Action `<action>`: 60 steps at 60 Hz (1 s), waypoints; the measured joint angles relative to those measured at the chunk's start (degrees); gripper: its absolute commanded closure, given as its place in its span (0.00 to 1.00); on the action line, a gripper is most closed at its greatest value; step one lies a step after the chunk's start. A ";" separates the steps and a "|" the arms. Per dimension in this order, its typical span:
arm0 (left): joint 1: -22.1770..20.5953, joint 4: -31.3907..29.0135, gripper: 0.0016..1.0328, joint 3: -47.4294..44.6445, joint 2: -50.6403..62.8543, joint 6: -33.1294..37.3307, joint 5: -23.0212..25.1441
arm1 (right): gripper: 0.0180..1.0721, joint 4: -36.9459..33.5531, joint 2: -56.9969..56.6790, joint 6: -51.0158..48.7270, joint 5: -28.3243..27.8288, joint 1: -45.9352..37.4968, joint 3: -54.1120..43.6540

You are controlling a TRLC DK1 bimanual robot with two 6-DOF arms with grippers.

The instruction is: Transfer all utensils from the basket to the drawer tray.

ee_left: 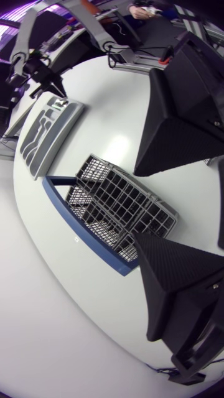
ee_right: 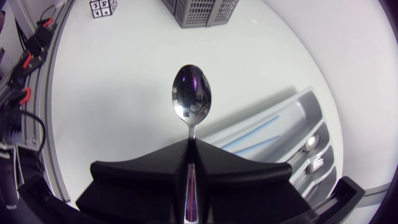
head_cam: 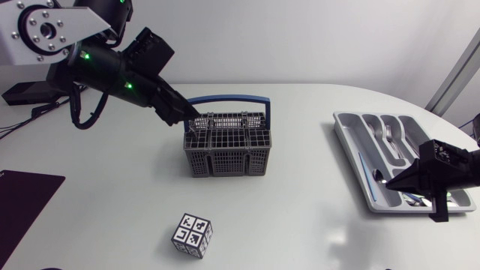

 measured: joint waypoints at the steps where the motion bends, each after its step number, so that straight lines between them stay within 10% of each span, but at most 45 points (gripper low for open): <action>1: 0.11 0.22 0.36 -0.68 -0.20 1.51 -0.02 | 0.95 -0.04 1.38 -1.81 0.87 -1.14 0.90; 44: 0.07 5.31 0.36 -11.67 -3.93 37.13 -3.17 | 0.93 10.78 18.53 -22.77 19.28 -11.76 8.26; 60: -0.33 10.64 0.37 -15.04 -4.87 47.12 -5.55 | 0.49 16.00 17.94 -22.95 20.09 -11.80 7.91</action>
